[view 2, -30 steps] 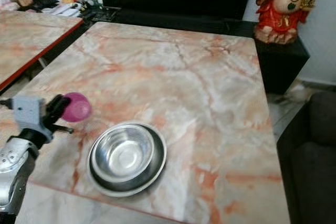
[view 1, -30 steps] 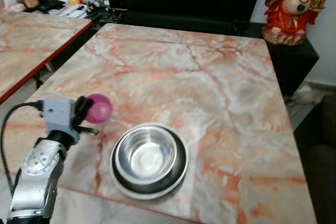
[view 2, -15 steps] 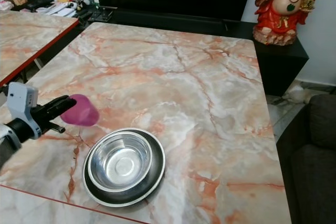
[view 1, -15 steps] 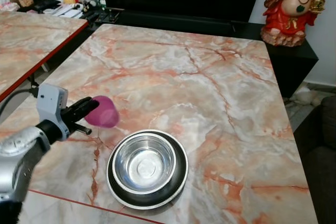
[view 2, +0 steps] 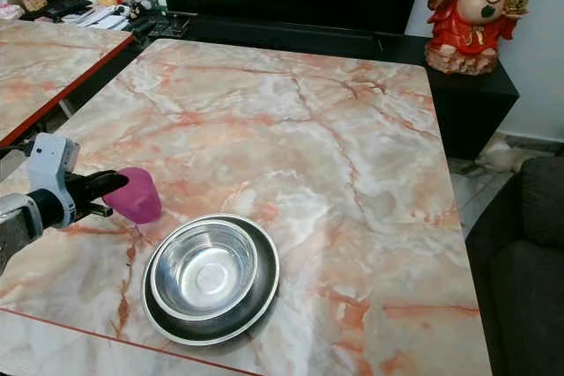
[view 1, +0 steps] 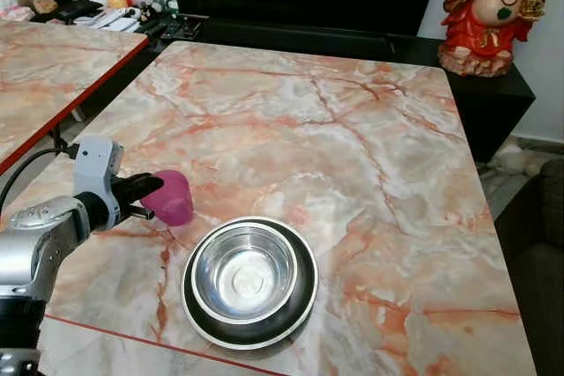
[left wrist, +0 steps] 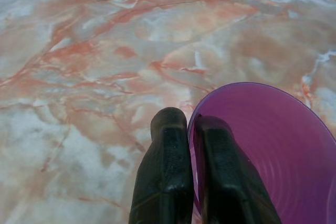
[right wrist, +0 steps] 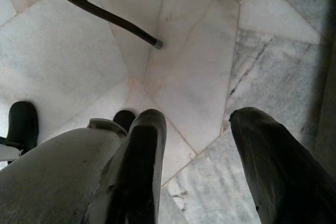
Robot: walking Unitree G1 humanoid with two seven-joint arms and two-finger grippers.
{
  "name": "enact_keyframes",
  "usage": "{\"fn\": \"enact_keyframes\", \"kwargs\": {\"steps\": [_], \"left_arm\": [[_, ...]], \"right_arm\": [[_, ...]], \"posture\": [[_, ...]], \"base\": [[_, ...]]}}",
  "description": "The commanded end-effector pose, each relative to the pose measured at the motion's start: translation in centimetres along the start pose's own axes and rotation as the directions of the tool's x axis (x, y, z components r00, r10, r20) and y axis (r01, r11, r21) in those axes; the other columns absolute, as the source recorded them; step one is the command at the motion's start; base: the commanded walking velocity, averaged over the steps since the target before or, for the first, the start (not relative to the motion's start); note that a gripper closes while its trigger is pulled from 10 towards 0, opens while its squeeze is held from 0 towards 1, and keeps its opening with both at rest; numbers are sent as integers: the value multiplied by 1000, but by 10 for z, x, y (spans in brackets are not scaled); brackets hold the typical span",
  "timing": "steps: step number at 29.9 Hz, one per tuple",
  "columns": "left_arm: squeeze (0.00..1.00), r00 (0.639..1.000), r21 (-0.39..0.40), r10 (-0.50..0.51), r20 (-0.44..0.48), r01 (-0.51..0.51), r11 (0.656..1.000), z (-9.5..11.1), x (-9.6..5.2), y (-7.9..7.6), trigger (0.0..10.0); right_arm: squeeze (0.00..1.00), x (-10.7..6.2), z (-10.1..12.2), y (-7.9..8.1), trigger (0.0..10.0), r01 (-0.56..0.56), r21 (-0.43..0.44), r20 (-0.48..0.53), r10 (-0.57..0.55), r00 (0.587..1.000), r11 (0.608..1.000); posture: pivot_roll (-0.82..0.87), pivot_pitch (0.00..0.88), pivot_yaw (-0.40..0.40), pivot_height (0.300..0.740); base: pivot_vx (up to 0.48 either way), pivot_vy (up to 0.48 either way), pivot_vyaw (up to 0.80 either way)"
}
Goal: Setting the table
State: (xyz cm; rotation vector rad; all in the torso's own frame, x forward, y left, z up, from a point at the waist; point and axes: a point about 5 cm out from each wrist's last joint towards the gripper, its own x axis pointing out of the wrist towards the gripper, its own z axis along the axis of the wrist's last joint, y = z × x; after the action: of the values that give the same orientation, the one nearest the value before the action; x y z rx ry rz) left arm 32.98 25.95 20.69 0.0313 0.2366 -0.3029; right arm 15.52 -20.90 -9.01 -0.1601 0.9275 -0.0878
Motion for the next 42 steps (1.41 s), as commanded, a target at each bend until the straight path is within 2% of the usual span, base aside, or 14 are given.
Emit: {"fn": "enact_keyframes", "kwargs": {"steps": [1, 9, 22, 24, 25, 29, 30, 31, 32, 42], "left_arm": [[0, 1000, -5, -3, -13, 3, 1000, 4, -2, 3, 10000], [0, 998, -14, -29, -61, 28, 1000, -3, -1, -3, 10000], [0, 996, -29, -66, -61, 64, 998, -4, 2, -12, 10000], [12, 995, -25, -74, -71, 72, 997, -5, 2, -13, 10000], [98, 994, -26, -76, -74, 75, 997, -6, 2, -14, 10000], [118, 994, -26, -78, -79, 76, 997, -7, 1, -14, 10000], [161, 994, -26, -78, -80, 76, 997, -7, 1, -14, 10000], [161, 994, -27, -77, -80, 76, 997, -7, 1, -14, 10000], [227, 994, -25, -76, -81, 74, 997, -7, 1, -14, 10000], [216, 993, -24, -68, -97, 66, 998, -9, 0, -15, 10000]], "right_arm": [[0, -2, -9, -2, 10000, -1, 5, -34, 1, 999, 1000], [0, -2, -9, 5, 10000, -12, 2, -35, 12, 999, 1000], [0, -2, -8, 7, 10000, -15, 3, -35, 15, 999, 1000], [0, -2, -8, 6, 10000, -14, 2, -36, 14, 999, 1000], [0, -2, -8, 6, 10000, -13, 2, -36, 13, 999, 1000], [0, -2, -10, 5, 10000, -10, 4, -38, 10, 999, 1000], [0, -3, -10, 5, 10000, -11, 3, -39, 11, 999, 1000], [0, -3, -11, 6, 10000, -11, 3, -39, 11, 999, 1000], [0, -3, -11, 6, 10000, -12, 2, -39, 12, 999, 1000], [0, -2, -10, 8, 10000, -14, 2, -37, 14, 999, 1000]], "posture": [[26, 144, 12, 740], [29, 147, 14, 740], [27, 146, 16, 740], [27, 146, 16, 740], [27, 146, 16, 740], [24, 150, 14, 740], [24, 150, 14, 740], [24, 150, 14, 740], [24, 150, 14, 740], [24, 151, 12, 740]], "base": [[0, 0, 0], [0, 0, 0], [0, 0, 0], [0, 0, 0], [0, 0, 0], [0, 0, 0], [0, 0, 0], [0, 0, 0], [0, 0, 0], [0, 0, 0]]}}
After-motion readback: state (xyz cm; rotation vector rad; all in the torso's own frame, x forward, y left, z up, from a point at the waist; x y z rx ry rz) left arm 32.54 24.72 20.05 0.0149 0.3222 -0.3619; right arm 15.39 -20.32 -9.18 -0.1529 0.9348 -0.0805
